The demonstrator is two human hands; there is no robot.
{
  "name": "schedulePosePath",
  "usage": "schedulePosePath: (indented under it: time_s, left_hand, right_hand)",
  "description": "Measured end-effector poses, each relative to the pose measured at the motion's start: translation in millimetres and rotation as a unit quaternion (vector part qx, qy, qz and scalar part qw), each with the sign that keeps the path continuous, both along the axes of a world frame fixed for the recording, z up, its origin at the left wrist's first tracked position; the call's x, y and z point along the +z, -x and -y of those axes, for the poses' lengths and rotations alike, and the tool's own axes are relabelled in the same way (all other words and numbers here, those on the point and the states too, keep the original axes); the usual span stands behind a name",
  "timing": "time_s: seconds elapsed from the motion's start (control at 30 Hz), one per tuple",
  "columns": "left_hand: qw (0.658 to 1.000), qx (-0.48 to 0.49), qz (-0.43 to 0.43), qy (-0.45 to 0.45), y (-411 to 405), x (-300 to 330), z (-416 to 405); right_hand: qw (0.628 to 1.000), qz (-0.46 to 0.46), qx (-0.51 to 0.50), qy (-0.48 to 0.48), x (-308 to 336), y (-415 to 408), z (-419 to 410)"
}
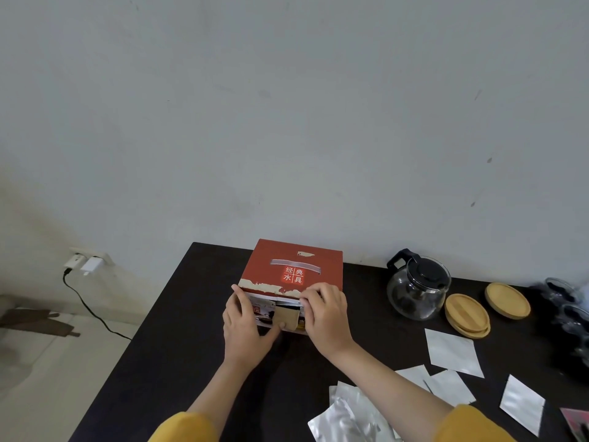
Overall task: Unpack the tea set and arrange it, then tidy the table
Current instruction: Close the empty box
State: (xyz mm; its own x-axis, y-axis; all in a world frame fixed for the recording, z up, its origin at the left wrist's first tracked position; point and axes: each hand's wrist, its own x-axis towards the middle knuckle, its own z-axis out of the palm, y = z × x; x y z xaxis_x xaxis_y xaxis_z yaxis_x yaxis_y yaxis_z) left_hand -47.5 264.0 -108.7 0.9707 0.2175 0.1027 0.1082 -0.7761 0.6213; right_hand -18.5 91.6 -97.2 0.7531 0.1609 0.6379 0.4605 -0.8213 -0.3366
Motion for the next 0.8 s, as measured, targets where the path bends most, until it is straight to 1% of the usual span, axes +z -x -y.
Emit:
schedulePosePath:
  time_s: [0.57, 0.8]
  left_hand:
    - [0.999, 0.0, -0.03, -0.013, -4.8, 7.4, 3.7]
    - [1.0, 0.0, -0.02, 0.001, -0.7, 3.9, 7.7]
  right_hand:
    - [1.0, -0.001, -0.013, -0.002, 3.5, -3.8, 0.6]
    - [1.0, -0.016, -0.005, 0.013, -4.7, -2.7, 4.0]
